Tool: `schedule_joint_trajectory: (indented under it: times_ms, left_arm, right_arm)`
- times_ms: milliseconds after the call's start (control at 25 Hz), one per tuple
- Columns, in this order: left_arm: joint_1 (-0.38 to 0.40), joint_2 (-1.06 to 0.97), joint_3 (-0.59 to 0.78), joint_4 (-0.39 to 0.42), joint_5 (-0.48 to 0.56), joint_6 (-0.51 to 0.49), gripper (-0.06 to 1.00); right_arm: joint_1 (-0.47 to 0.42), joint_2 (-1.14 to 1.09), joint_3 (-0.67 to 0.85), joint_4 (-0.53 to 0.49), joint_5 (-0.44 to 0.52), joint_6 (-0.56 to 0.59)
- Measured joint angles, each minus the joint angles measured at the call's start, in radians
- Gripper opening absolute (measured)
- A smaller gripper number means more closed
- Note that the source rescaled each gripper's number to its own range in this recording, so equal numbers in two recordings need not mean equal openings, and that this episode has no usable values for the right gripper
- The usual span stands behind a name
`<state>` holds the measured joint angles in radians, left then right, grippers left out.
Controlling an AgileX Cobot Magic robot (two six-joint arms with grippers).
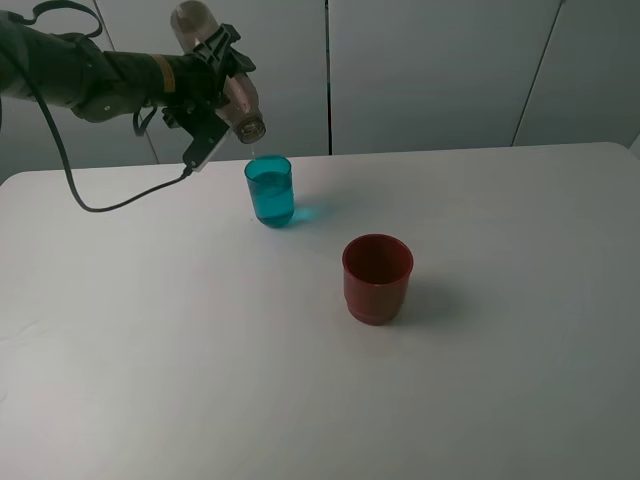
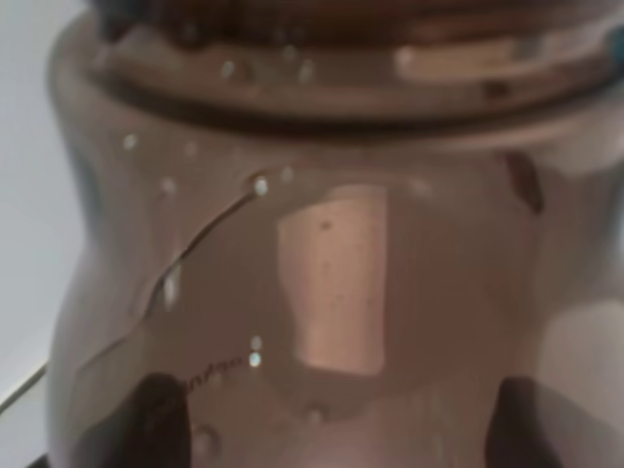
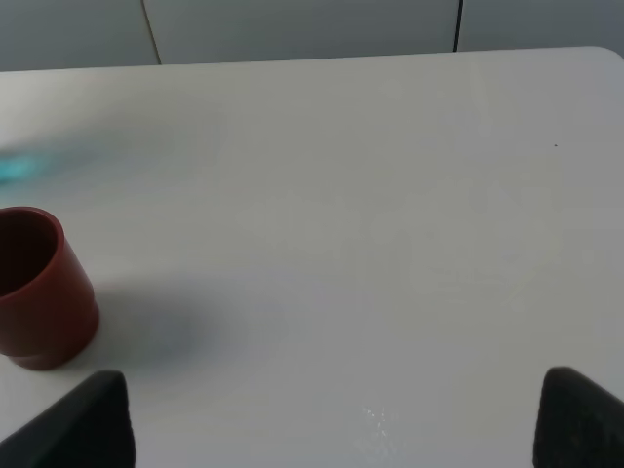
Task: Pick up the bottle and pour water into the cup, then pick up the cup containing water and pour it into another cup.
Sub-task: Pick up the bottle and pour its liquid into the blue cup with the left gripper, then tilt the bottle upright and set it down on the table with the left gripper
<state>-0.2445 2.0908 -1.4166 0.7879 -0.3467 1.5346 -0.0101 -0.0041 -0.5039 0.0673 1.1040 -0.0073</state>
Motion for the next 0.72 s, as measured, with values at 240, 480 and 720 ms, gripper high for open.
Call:
schedule_joint_trajectory:
  times_ms: [240, 480, 720]
  left_arm:
    - [0.000, 0.000, 0.000, -0.113, 0.000, -0.081, 0.01]
    - [-0.013, 0.000, 0.000, -0.440, 0.012, -0.148, 0.01]
    - [-0.019, -0.043, 0.000, -0.802, 0.101, -0.183, 0.01]
  right_arm:
    - [0.000, 0.000, 0.000, 0.000, 0.000, 0.000]
    - [0.000, 0.000, 0.000, 0.000, 0.000, 0.000]
    - [0.000, 0.000, 0.000, 0.000, 0.000, 0.000]
